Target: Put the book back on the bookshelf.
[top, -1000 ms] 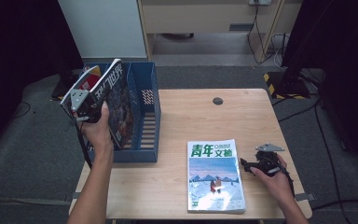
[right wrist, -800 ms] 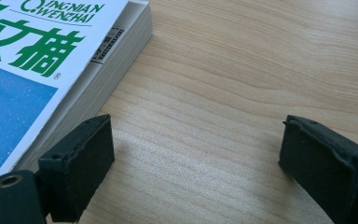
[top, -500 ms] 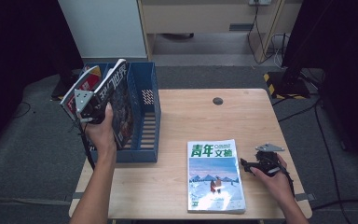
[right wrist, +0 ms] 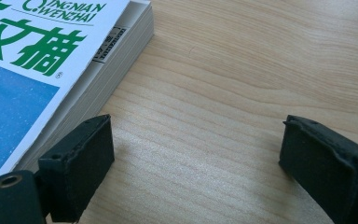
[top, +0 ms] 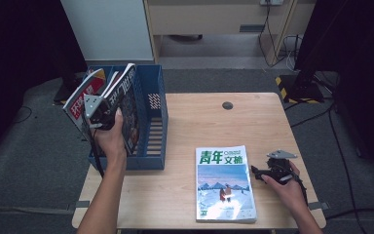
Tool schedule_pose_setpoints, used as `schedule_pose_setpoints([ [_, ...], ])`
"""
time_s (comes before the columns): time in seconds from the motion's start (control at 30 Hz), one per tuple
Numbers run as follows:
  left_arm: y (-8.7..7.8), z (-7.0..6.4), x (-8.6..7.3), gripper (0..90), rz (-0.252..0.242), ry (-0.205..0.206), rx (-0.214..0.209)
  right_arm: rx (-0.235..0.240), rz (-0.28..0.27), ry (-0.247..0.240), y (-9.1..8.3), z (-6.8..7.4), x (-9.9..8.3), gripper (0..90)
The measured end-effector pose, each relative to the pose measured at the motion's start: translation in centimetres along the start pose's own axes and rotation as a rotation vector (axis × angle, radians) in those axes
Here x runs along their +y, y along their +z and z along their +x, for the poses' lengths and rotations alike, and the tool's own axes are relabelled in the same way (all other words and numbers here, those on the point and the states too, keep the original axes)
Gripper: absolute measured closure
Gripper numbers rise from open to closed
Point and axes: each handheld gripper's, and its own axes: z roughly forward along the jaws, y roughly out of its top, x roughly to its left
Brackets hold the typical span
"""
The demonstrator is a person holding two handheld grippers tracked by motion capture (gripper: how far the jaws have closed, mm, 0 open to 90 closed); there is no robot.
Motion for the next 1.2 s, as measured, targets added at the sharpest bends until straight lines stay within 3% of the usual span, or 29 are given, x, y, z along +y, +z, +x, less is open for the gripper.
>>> schedule_pose_setpoints([
  [0.13, 0.2, 0.1, -0.4, 81.8, 0.004, 0.013, 0.0, 0.001, 0.0, -0.001, 0.0, 0.0, 0.0, 9.8],
  [0.73, 0.8, 0.8, -2.2, 81.7, 0.021, -0.023, 0.021, 0.001, 0.0, -0.001, 0.0, 0.0, 0.0, 9.8],
  [1.2, 0.6, 1.1, -2.4, 81.3, 0.017, -0.032, 0.016, 0.001, 0.0, -0.002, 0.0, 0.0, 0.0, 9.8],
])
